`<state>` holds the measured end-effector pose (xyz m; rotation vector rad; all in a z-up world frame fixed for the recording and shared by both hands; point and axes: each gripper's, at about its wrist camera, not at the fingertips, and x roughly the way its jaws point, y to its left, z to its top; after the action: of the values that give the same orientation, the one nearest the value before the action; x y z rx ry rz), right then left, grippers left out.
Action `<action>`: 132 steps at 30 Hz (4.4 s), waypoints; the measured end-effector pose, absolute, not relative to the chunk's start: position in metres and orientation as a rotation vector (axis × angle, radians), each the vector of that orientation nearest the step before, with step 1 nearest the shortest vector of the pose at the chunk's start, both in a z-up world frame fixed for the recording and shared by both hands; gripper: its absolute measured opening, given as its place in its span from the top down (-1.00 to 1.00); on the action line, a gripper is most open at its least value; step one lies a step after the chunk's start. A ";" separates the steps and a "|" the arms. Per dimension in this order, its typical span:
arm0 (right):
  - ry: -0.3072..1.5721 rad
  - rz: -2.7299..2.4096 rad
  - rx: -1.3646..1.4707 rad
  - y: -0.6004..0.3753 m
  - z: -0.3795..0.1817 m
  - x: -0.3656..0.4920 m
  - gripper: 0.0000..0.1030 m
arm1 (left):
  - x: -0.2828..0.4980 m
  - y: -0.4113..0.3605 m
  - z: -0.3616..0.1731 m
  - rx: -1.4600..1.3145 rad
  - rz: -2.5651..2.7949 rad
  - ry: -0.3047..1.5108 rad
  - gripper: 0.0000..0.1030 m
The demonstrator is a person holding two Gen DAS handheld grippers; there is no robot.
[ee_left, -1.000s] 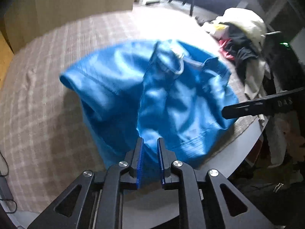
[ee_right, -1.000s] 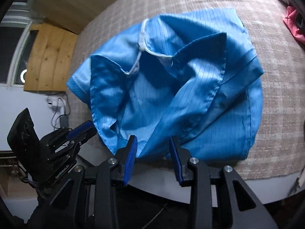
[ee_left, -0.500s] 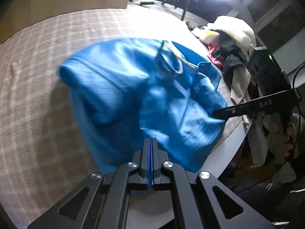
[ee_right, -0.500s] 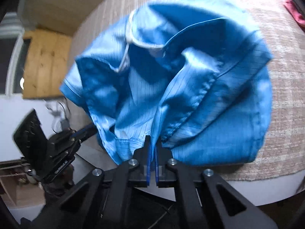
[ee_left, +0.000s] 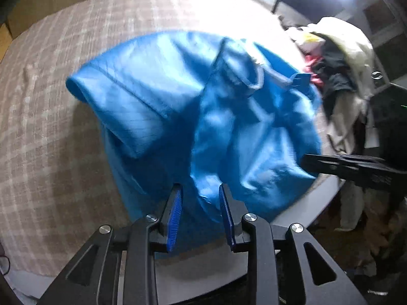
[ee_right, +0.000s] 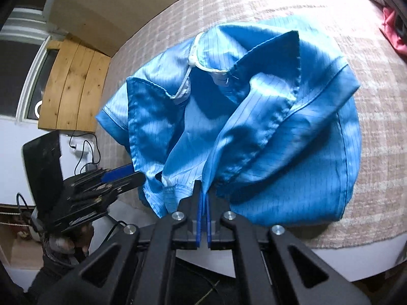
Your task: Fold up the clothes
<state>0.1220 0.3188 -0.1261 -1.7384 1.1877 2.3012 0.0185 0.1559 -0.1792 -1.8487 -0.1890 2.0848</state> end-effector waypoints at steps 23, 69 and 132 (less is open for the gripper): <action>1.360 2.268 -1.630 0.361 -0.140 0.152 0.89 | 0.045 0.125 -0.150 -1.551 2.228 -0.344 0.91; 0.828 2.599 -1.851 0.255 -0.148 -0.011 0.86 | 0.017 0.166 -0.195 -1.356 1.757 -0.146 0.96; -0.506 3.089 -1.886 0.295 -0.109 0.059 0.96 | 0.024 0.136 -0.130 -1.565 2.387 -0.314 0.98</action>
<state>0.0587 0.2945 -0.1086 -1.8859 -0.5060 3.0890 0.0236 0.1363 -0.1296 -1.5652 -0.3136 2.3871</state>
